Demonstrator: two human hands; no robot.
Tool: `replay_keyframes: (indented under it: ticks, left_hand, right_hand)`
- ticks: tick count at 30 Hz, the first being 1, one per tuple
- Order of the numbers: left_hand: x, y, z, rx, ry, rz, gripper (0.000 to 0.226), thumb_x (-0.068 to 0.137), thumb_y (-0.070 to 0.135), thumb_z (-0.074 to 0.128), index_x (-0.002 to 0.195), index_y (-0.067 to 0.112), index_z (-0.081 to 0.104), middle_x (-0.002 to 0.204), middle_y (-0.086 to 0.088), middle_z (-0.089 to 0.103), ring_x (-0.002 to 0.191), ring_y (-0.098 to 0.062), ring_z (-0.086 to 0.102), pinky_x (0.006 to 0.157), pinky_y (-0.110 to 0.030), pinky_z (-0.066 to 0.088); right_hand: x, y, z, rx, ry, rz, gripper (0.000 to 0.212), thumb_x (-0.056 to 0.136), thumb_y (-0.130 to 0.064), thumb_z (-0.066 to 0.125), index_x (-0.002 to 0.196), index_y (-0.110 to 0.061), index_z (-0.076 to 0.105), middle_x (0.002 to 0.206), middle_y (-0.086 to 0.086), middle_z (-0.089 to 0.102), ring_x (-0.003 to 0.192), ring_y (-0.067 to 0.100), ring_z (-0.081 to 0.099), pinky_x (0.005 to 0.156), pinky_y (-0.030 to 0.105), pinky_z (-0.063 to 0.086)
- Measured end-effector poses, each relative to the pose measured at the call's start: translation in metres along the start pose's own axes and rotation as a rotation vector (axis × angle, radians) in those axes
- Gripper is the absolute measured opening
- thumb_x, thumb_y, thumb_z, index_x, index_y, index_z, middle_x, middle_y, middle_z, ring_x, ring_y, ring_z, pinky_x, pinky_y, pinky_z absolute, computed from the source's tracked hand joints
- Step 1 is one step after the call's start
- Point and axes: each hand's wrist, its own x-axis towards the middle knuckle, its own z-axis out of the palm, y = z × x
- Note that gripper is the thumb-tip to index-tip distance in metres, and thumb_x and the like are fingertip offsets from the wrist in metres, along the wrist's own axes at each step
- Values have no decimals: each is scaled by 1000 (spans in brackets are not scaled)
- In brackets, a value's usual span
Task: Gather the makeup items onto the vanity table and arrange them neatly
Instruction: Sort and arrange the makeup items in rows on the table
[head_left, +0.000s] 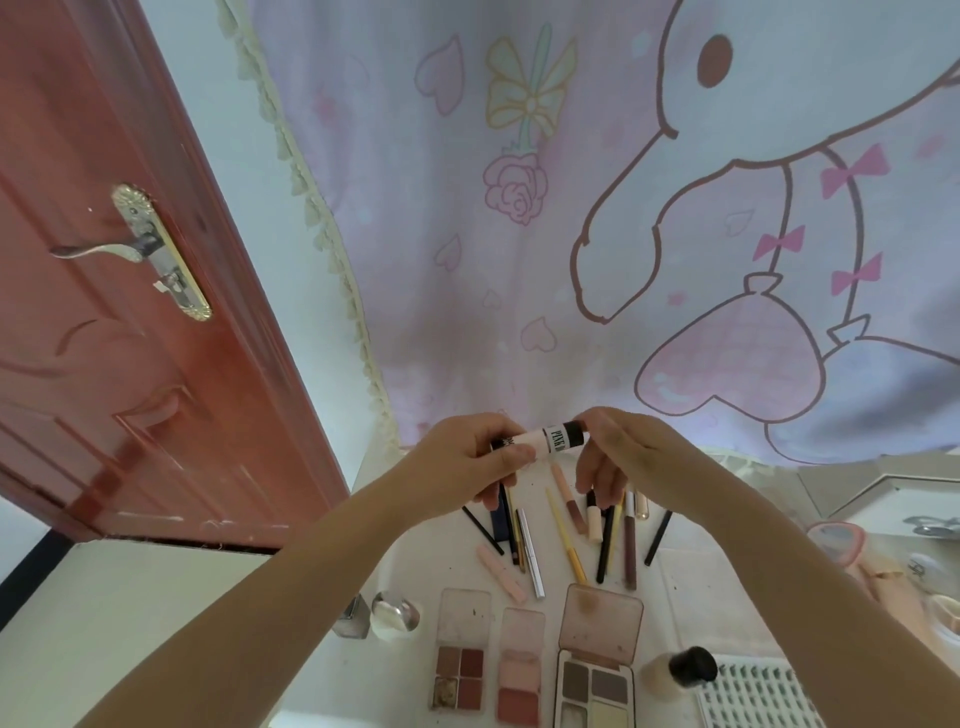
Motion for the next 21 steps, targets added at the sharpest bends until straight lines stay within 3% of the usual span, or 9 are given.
replay_keyframes:
  ticks: [3,7,10,13,16,18,21]
  left_hand:
    - [1,1,-1,58,-12,23,13,90,22,52,82,30,57,60,12,59,43,2,53,49,-13,43]
    - [0,1,-3,68,-10,15,14,91,22,49,83,29,57,61,13,60,42,3,53,41,-8,38]
    - [1,-1,-3,64,0,14,14,91,22,50,82,29,56,63,13,59,42,4,52,42,-6,37]
    - [1,-5,-2,61,-2,16,14,91,22,50,81,30,55,63,13,60,43,4,53,45,-6,40]
    - [2,-9,-2,64,-12,11,13,91,23,50,81,31,55,63,13,60,44,5,53,48,-7,43]
    - [2,-13,-3,68,-16,3,13,91,23,50,82,31,55,63,13,60,44,5,54,51,-10,45]
    - [3,-16,-4,36,-10,-4,14,91,23,50,82,31,55,62,13,60,45,4,54,49,-8,45]
  right_hand:
    - [2,-2,0,-96,-9,-44,22,93,-23,42,73,-28,50,52,-12,61,44,0,54,49,9,44]
    - [3,0,-5,-13,-11,-157,36,83,1,56,88,-32,45,85,-13,60,73,2,62,66,17,54]
    - [7,0,-3,152,-83,-81,37,84,-6,56,97,-37,40,97,-6,57,78,11,64,67,24,56]
    - [12,1,2,136,-48,-13,10,92,-23,43,90,-30,49,77,-5,61,57,7,61,55,17,52]
    - [15,6,4,9,16,-44,18,92,-18,46,77,-25,55,59,-9,61,45,1,53,49,12,47]
    - [14,8,4,21,17,-102,24,87,-7,54,80,-30,54,63,-15,63,53,-2,57,57,12,49]
    - [14,8,4,77,-21,-140,44,81,-6,61,97,-44,47,90,-14,61,75,0,63,68,16,52]
